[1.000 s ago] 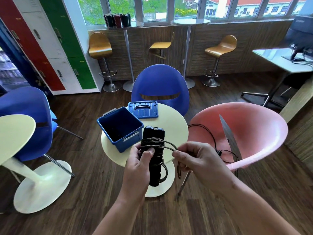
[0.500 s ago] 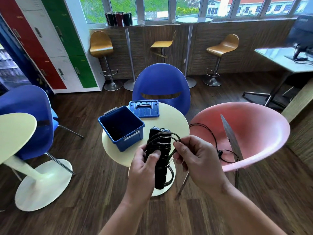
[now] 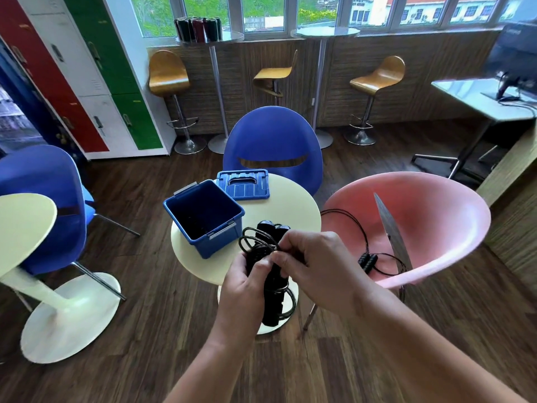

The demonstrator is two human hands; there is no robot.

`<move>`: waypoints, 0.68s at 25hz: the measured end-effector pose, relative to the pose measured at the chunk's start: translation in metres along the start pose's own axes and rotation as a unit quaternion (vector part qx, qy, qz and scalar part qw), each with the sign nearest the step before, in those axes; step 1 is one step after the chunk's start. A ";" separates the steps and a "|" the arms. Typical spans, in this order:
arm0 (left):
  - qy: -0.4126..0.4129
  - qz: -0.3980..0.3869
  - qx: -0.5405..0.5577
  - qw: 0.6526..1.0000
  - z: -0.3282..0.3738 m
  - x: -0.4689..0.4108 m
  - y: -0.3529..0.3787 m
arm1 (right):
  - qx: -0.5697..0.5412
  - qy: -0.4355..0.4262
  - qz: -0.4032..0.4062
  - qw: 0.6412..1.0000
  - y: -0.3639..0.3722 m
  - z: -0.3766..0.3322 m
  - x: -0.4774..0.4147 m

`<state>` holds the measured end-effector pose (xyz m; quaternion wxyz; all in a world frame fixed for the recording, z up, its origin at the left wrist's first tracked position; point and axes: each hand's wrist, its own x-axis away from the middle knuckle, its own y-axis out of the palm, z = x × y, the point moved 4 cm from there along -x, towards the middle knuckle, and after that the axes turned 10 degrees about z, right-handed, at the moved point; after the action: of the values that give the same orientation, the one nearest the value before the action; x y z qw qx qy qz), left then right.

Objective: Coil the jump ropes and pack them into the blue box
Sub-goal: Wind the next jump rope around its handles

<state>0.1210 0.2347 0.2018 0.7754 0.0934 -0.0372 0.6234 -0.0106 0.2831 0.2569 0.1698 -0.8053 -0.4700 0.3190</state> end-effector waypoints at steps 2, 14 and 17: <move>-0.016 -0.002 -0.002 1.000 -0.003 0.001 -0.001 | 0.016 -0.017 -0.009 1.000 0.003 0.001 0.000; -0.071 -0.044 -0.010 0.996 0.005 0.007 0.002 | -0.025 0.030 -0.030 0.999 0.002 0.021 0.013; -0.098 -0.083 -0.012 0.992 0.006 0.006 0.003 | -0.079 0.061 -0.020 0.995 -0.001 0.028 0.016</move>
<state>0.1196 0.2399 0.2087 0.8179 0.1477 -0.1122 0.5446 -0.0247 0.2965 0.2310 0.1406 -0.8245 -0.4987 0.2275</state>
